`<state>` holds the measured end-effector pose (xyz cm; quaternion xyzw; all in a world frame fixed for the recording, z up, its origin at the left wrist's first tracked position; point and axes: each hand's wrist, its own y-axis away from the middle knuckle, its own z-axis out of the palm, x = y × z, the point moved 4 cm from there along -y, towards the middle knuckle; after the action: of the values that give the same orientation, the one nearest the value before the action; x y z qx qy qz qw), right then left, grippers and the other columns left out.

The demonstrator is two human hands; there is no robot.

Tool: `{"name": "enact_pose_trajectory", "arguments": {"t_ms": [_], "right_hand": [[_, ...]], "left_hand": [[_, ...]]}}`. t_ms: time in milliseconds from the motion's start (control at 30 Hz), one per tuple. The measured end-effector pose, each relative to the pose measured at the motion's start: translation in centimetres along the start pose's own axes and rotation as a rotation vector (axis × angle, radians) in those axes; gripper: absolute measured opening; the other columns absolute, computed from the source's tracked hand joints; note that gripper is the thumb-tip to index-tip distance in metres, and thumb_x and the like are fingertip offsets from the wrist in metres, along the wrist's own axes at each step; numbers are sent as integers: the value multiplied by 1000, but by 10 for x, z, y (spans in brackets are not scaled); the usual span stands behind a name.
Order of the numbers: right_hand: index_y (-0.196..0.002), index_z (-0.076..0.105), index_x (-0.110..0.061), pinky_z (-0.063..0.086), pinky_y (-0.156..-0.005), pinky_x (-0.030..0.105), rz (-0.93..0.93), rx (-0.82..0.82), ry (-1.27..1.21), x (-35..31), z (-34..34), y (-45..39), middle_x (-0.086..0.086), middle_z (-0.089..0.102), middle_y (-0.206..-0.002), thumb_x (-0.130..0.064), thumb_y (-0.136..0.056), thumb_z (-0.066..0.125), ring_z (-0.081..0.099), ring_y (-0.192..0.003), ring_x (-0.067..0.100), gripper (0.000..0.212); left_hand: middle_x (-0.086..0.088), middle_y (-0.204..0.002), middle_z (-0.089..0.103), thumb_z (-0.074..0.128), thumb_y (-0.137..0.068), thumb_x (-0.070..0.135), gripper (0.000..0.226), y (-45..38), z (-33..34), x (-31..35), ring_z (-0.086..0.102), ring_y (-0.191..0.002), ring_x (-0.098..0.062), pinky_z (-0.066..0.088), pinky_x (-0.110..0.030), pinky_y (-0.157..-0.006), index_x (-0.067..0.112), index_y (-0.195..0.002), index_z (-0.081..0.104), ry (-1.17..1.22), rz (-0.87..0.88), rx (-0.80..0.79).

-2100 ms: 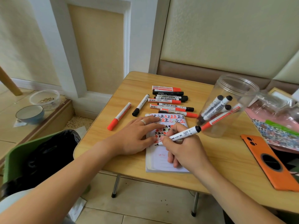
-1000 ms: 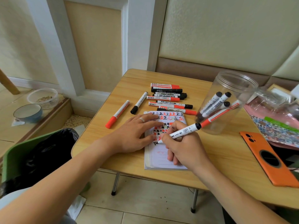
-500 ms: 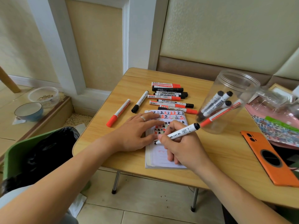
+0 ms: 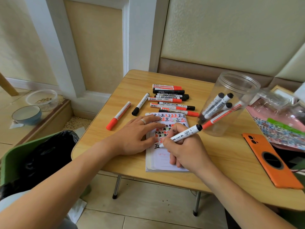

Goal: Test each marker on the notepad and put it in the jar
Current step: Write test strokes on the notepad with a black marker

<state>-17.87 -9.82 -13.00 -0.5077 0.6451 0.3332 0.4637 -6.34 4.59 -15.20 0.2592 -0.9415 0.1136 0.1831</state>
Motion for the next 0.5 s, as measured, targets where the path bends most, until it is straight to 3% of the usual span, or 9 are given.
{"name": "enact_pose_trajectory", "arguments": {"t_ms": [300, 500], "right_hand": [[-84, 53, -7, 34, -36, 21, 6, 16, 2, 2, -3, -4, 20, 60, -55, -14, -96, 68, 50, -31, 18, 20], [-89, 54, -7, 42, -40, 28, -12, 146, -126, 2, -20, -27, 8, 58, -63, -20, -97, 69, 61, -48, 26, 22]], "left_hand": [[13, -163, 27, 42, -95, 53, 57, 0, -1, 2, 15, -152, -6, 15, -36, -124, 43, -151, 39, 13, -10, 19], [12, -150, 46, 47, -93, 42, 48, -8, -10, 12, 37, -138, -6, 33, -35, -114, 36, -141, 53, -5, -78, 127]]}}
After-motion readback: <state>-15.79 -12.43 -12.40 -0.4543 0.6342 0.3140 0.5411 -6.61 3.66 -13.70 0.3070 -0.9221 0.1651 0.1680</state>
